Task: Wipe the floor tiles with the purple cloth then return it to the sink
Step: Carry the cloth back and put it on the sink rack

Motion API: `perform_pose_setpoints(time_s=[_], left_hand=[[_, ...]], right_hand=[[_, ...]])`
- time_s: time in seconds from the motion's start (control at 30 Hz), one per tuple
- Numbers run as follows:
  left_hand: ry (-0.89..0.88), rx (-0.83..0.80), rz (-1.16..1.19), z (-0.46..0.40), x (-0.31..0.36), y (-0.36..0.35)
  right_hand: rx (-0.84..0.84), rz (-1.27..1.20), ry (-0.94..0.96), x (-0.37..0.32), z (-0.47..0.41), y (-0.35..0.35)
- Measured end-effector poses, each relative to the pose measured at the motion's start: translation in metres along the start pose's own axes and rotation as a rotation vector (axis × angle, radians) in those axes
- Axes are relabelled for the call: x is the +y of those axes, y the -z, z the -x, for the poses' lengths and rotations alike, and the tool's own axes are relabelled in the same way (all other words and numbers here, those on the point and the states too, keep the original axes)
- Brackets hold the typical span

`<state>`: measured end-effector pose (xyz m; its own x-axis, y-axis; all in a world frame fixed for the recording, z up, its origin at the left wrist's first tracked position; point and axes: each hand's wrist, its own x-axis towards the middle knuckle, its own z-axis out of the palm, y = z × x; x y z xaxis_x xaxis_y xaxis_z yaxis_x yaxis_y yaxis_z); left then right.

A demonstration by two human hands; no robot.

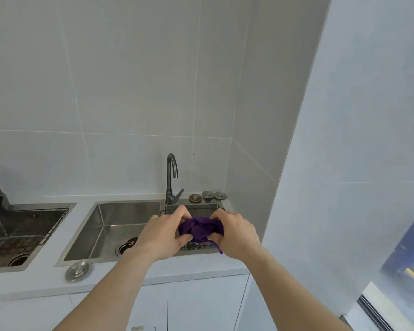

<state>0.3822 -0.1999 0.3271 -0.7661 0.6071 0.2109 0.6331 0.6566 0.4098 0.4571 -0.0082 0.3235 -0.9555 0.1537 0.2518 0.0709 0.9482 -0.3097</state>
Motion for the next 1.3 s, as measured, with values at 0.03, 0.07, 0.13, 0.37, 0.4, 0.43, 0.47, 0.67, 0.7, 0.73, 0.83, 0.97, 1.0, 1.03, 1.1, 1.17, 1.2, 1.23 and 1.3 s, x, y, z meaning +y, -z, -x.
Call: perform_pose_setpoints(time_s=[0.03,0.07,0.13,0.37,0.4,0.43,0.47,0.67,0.7,0.73,0.83,0.97,1.0,1.03,1.1,1.17,1.2,1.23,1.3], left_hand=[[0.004,0.006,-0.001,-0.006,-0.008,0.002],[0.007,0.007,-0.001,-0.011,-0.016,0.003],[0.009,0.014,0.000,-0.022,-0.028,0.004],[0.031,-0.017,0.004,-0.071,-0.066,-0.012],[0.036,-0.020,0.006,-0.080,-0.072,-0.017],[0.042,-0.024,0.004,-0.090,-0.078,-0.022],[0.048,-0.028,-0.001,-0.100,-0.084,-0.028],[0.100,-0.073,-0.006,-0.181,-0.122,-0.072],[0.109,-0.080,-0.014,-0.196,-0.129,-0.081],[0.117,-0.087,-0.026,-0.212,-0.136,-0.090],[0.144,-0.101,-0.067,-0.258,-0.154,-0.117],[0.187,-0.147,-0.079,-0.311,-0.181,-0.152],[0.199,-0.157,-0.076,-0.320,-0.189,-0.160],[0.210,-0.165,-0.080,-0.329,-0.197,-0.169],[0.239,-0.189,-0.089,-0.342,-0.212,-0.188],[0.264,-0.219,-0.093,-0.351,-0.227,-0.207],[0.271,-0.237,-0.094,-0.354,-0.234,-0.215],[0.275,-0.254,-0.095,-0.356,-0.240,-0.224],[0.280,-0.279,-0.091,-0.361,-0.251,-0.241]], right_hand=[[0.002,0.002,-0.001,-0.003,-0.009,-0.004],[0.003,0.005,0.001,-0.006,-0.017,-0.008],[0.000,0.007,-0.001,-0.010,-0.032,-0.016],[-0.037,-0.010,-0.004,0.003,-0.088,-0.047],[-0.047,-0.012,-0.003,0.007,-0.097,-0.053],[-0.056,-0.014,-0.002,0.012,-0.107,-0.060],[-0.064,-0.016,-0.002,0.017,-0.118,-0.067],[-0.123,-0.061,-0.019,0.065,-0.195,-0.115],[-0.136,-0.067,-0.022,0.074,-0.210,-0.123],[-0.148,-0.070,-0.023,0.084,-0.225,-0.131],[-0.192,-0.089,-0.036,0.113,-0.267,-0.156],[-0.249,-0.144,-0.053,0.147,-0.315,-0.194],[-0.264,-0.161,-0.050,0.155,-0.324,-0.203],[-0.279,-0.173,-0.045,0.161,-0.332,-0.213],[-0.316,-0.188,-0.036,0.175,-0.346,-0.233],[-0.355,-0.208,-0.040,0.188,-0.358,-0.253],[-0.370,-0.219,-0.049,0.194,-0.363,-0.262],[-0.382,-0.228,-0.060,0.199,-0.367,-0.271],[-0.396,-0.225,-0.073,0.207,-0.374,-0.288]])
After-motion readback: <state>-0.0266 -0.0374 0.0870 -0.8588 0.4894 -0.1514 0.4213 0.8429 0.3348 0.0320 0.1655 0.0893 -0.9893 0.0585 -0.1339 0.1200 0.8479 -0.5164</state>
